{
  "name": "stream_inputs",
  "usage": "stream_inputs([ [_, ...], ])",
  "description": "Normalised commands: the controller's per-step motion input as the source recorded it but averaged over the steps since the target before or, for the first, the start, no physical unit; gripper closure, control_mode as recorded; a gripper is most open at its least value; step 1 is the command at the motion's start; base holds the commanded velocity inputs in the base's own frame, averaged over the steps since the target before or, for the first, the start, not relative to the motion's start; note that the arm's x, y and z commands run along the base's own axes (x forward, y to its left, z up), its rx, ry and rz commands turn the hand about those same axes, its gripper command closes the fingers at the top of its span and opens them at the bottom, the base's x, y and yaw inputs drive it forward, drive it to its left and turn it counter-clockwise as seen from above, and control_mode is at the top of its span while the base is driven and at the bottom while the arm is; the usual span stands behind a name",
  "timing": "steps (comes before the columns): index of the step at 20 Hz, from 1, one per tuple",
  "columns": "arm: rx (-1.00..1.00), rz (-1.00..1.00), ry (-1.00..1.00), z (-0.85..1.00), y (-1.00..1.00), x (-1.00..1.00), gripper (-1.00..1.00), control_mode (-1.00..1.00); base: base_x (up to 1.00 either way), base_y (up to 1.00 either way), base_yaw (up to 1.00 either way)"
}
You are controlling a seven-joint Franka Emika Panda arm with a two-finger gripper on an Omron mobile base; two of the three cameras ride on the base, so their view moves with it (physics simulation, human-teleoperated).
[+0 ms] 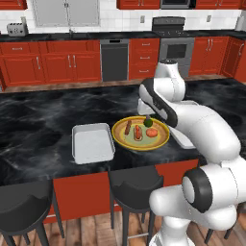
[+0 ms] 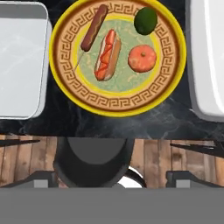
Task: Place one cooked food and one vegetable from the large plate to each tupperware container.
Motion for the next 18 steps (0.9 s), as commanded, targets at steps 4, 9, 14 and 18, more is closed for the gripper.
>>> stream_inputs([
  [4,0.01,-0.02,0.0,-0.49,0.04,0.46,-1.0,-1.0,0.0,0.0,0.0],
  [9,0.0,0.01,-0.04,-0.47,0.0,0.67,-1.0,-1.0,0.0,0.0,0.0],
  [14,0.0,0.11,0.03,-0.53,0.04,0.79,-1.0,-1.0,0.0,0.0,0.0],
  [18,0.0,0.05,0.06,-0.69,0.0,0.58,-1.0,-1.0,0.0,0.0,0.0],
])
